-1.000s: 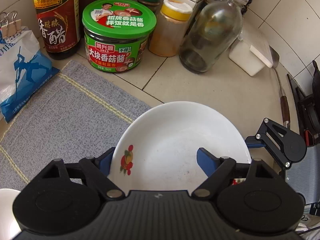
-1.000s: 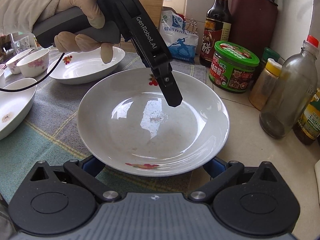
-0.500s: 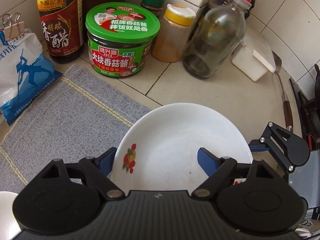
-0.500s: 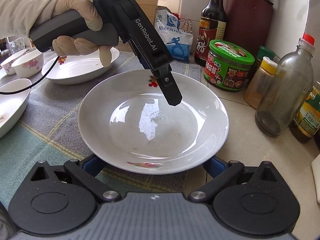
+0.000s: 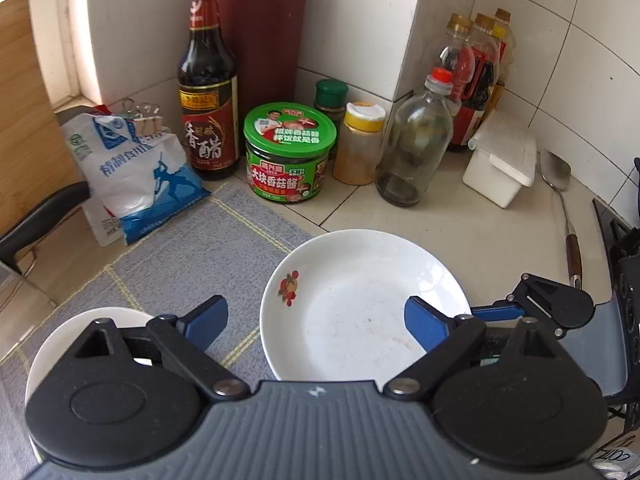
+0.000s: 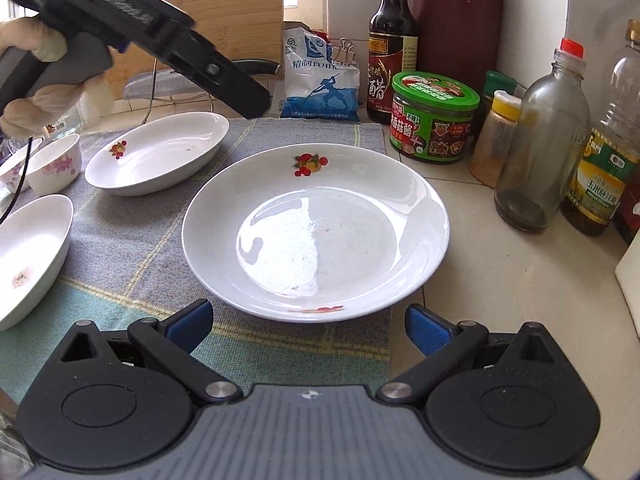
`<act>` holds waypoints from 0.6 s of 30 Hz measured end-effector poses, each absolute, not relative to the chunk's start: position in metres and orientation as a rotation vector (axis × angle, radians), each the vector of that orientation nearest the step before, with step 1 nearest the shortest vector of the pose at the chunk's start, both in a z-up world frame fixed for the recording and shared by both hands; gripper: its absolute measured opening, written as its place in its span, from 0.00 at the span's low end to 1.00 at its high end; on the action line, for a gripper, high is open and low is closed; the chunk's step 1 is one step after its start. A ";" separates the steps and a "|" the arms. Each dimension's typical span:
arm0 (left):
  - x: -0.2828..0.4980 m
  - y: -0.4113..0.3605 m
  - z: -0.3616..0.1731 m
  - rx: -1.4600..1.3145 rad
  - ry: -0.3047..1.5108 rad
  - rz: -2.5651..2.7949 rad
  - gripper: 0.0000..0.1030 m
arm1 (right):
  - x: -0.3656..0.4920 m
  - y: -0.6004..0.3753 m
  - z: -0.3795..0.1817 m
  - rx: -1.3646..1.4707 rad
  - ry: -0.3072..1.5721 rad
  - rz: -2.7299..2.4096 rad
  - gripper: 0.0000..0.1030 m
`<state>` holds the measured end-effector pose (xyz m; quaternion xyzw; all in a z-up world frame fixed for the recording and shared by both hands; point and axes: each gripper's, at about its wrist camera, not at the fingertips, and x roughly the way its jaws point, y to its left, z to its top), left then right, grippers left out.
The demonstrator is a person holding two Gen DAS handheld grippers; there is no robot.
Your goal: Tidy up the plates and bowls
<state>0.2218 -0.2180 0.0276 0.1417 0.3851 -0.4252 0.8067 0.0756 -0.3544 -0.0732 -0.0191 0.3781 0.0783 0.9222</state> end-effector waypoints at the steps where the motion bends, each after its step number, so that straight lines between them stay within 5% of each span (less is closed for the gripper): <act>1: 0.214 -0.210 0.030 0.297 0.802 -0.891 0.92 | 0.074 -0.353 -0.074 -0.032 0.781 0.163 1.00; 18: 0.086 -0.090 0.015 0.265 0.602 -0.655 0.94 | 0.042 -0.260 -0.062 -0.114 0.798 0.170 1.00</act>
